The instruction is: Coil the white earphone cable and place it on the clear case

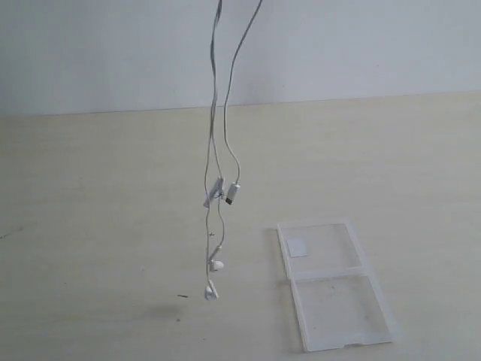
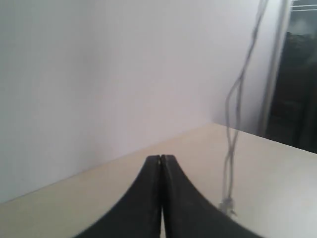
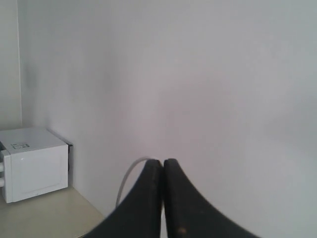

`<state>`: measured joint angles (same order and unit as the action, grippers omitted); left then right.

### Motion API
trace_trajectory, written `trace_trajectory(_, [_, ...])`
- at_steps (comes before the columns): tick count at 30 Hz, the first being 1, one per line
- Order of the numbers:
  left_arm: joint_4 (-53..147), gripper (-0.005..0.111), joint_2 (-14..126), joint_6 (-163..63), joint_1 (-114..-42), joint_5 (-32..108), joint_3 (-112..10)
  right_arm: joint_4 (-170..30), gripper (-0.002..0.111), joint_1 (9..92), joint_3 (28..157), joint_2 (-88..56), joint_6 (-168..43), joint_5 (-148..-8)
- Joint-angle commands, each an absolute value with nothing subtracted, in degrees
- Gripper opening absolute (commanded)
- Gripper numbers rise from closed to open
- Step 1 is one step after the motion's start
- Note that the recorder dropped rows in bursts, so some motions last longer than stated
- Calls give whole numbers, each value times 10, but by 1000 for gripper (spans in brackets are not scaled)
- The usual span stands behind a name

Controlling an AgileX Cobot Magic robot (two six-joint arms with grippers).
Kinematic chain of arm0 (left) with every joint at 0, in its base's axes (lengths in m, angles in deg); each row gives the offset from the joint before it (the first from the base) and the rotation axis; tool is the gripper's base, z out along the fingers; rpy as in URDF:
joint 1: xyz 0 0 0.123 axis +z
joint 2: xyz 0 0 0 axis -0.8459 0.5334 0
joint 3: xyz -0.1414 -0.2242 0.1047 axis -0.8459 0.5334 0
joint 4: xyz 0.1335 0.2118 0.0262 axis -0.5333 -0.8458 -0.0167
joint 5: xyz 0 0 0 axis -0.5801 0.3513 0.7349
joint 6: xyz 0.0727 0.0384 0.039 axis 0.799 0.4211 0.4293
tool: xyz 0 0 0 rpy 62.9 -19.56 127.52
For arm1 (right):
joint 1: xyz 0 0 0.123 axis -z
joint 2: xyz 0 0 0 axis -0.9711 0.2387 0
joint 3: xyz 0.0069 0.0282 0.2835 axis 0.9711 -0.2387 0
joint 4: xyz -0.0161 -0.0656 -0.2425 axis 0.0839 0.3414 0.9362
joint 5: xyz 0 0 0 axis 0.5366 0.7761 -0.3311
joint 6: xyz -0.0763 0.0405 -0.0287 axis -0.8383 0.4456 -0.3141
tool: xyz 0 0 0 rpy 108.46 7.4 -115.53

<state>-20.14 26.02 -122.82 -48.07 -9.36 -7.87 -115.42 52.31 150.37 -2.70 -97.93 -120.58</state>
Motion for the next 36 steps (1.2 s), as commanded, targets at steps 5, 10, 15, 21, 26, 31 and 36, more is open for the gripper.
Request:
trace_trajectory(5, [-286, 21, 501, -1269, -481, -279, -214, -1165, 0, 525, 1507, -16, -973, -1219])
trace_trajectory(10, [-294, 62, 579, -1248, -543, -269, -261, -1134, 0, 525, 1507, -13, -946, -1222])
trace_trajectory(15, [-279, 62, 620, -1217, -653, -144, -302, -1134, 0, 525, 1507, -13, -946, -1247])
trace_trajectory(21, [-257, 62, 681, -1205, -716, -70, -339, -1134, 0, 525, 1507, -13, -946, -1250])
trace_trajectory(26, [-254, 62, 721, -1204, -725, -69, -372, -1138, 0, 525, 1507, -13, -946, -1250])
trace_trajectory(31, [-254, 68, 753, -1206, -732, -85, -404, -1142, 0, 525, 1507, -13, -946, -1248])
trace_trajectory(36, [-245, 70, 765, -1214, -732, -102, -419, -1142, 0, 525, 1507, -13, -946, -1245])
